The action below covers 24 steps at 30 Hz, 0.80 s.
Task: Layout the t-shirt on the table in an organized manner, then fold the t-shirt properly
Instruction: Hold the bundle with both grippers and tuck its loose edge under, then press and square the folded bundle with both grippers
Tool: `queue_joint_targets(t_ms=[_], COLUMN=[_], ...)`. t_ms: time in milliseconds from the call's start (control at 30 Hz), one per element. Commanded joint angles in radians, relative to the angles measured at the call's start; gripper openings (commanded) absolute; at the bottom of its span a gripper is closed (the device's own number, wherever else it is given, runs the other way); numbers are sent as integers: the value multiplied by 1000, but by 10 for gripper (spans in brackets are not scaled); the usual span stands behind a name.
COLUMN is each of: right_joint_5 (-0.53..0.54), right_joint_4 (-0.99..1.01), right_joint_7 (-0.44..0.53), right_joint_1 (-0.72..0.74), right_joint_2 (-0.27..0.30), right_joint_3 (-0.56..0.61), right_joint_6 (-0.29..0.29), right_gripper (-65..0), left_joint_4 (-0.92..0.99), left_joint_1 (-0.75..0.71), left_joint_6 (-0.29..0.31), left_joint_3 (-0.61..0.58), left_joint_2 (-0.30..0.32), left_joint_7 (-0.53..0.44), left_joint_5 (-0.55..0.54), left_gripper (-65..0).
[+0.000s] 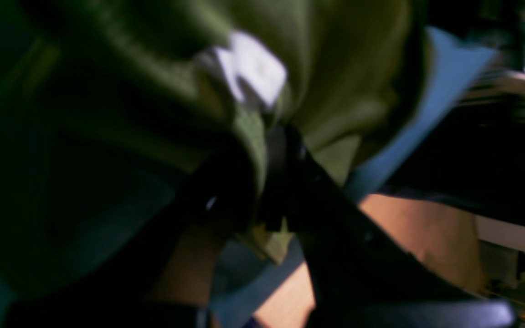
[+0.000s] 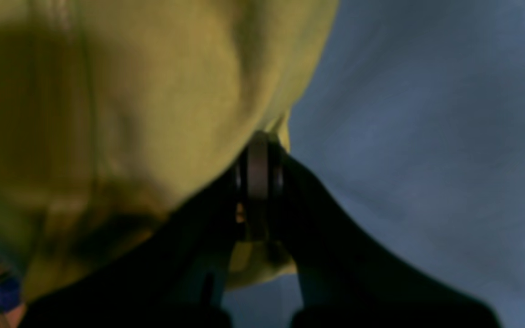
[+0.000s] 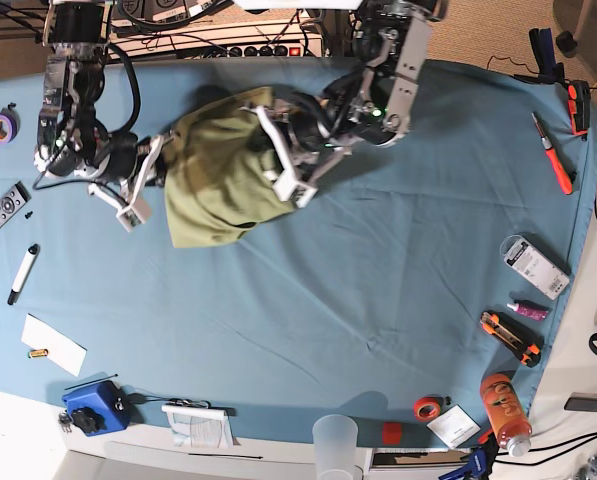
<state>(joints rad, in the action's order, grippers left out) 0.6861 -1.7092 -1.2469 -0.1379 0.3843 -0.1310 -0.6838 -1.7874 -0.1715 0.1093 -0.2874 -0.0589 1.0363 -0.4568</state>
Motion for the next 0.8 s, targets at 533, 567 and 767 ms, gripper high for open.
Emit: queue_joint_targets(t_ms=[533,567,767], right_joint_5=[106,90,61], right_joint_4=[-304,-305,-305], right_joint_7=[-62,-60,-55], right_joint_1=[-208,-212,-234], right_joint_2=[-11,-11,-31], right_joint_3=[-1,-1,-1], right_joint_6=[-14,-14,-14], right_gripper=[-650,-650,-650], left_joint_4=[-18,-18,-13], left_joint_1=[200,212,286], left_joint_6=[96,101,110], left_joint_3=[-5,-5,-5], left_joint_2=[159,159,159], left_joint_7=[-29,-36,-60], left_joint_5=[-91,-94,-121], left_gripper=[-650,-650,-650])
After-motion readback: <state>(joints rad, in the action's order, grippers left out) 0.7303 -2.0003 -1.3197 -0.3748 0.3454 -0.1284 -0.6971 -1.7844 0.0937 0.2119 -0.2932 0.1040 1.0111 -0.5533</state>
